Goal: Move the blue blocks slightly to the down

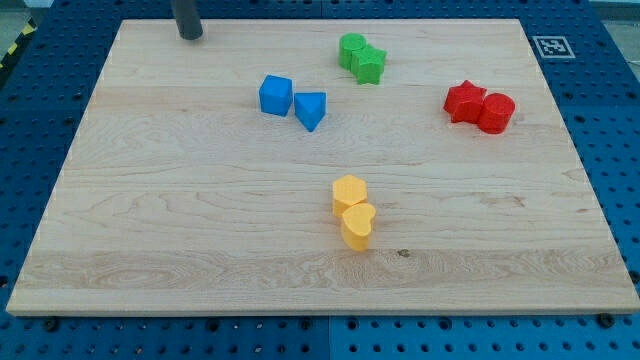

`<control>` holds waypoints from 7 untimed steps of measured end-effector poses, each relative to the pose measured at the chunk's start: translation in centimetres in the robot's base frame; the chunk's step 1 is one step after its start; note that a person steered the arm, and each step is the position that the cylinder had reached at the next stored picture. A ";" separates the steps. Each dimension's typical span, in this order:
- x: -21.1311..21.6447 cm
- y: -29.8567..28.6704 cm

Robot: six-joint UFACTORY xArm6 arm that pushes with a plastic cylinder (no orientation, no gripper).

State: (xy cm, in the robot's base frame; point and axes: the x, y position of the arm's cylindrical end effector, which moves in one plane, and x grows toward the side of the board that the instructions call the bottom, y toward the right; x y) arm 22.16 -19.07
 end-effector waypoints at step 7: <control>16.8 18.5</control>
State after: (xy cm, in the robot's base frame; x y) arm 39.00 -0.56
